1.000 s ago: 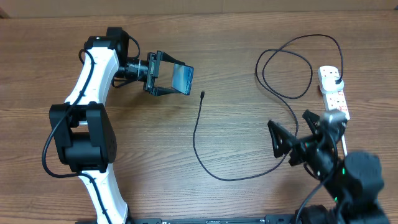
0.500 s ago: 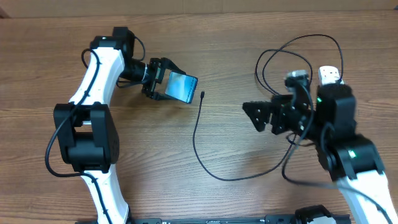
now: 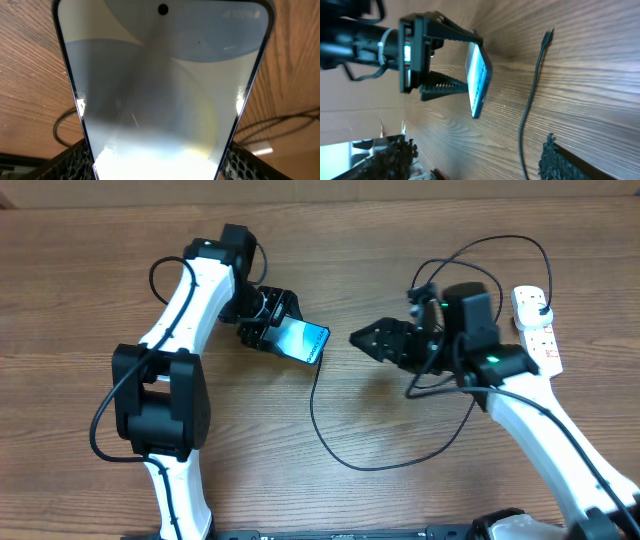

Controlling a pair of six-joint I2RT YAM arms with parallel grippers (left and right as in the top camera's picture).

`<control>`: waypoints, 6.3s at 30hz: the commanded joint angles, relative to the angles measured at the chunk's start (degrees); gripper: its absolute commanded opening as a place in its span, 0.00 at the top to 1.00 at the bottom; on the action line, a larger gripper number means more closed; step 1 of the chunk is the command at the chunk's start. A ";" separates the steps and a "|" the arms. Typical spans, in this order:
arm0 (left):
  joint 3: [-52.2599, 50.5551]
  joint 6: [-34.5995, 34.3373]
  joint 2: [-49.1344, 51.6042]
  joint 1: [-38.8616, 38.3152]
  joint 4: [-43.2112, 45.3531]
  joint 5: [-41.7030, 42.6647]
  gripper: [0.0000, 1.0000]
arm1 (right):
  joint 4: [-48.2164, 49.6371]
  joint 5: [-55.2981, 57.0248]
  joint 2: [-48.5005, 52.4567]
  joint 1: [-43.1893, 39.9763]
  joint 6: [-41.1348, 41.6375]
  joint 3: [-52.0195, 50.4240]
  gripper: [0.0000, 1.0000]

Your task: Plug charger to phone and switch on socket

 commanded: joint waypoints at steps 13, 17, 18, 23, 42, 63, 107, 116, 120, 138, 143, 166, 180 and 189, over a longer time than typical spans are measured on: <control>1.79 -5.44 -0.46 -1.84 0.09 -4.24 0.48 | 11.17 12.59 11.39 9.84 14.99 1.31 0.27; 1.79 -5.35 -0.46 -1.84 -0.02 -2.80 0.47 | 15.72 13.40 12.90 11.63 15.85 1.29 0.29; 1.79 -5.35 -0.46 -1.84 -0.02 -2.40 0.47 | 16.94 13.42 13.18 12.04 16.22 1.29 0.29; 1.79 -5.35 -0.46 -1.84 0.02 -0.66 0.47 | 19.58 14.21 14.95 13.29 18.40 1.29 0.33; 1.79 -5.57 -0.46 -3.19 0.17 0.24 0.48 | 23.06 16.17 17.00 14.84 19.65 1.29 0.47; 1.79 -5.60 -0.46 -5.57 0.20 0.22 0.46 | 22.97 18.27 17.00 15.28 19.67 1.27 0.86; 1.79 27.39 -0.46 4.76 29.11 48.59 0.00 | 27.52 9.49 5.90 -0.04 21.84 1.33 0.96; 1.81 22.10 -0.46 4.94 29.18 49.66 0.00 | 34.07 17.44 5.14 -2.40 32.98 2.78 0.96; 1.79 23.52 -0.46 4.83 31.74 48.94 0.00 | 34.53 19.71 5.14 -1.68 42.66 3.17 0.96; 1.79 13.55 -0.46 4.13 44.35 40.24 0.09 | 37.51 32.81 5.86 6.71 66.62 3.17 0.96; 1.81 9.60 -0.46 4.13 46.53 40.26 0.29 | 41.75 33.22 7.30 8.13 67.04 3.17 0.96; 1.81 4.94 -0.46 4.13 46.69 39.52 0.70 | 41.62 36.70 7.74 14.16 67.87 3.17 0.96; 1.81 4.90 -0.46 4.13 46.66 38.97 0.93 | 40.50 37.11 7.74 14.14 67.87 3.17 0.96; 1.79 3.48 -0.46 4.13 46.66 37.57 0.96 | 40.50 37.11 7.74 14.14 67.87 3.15 0.85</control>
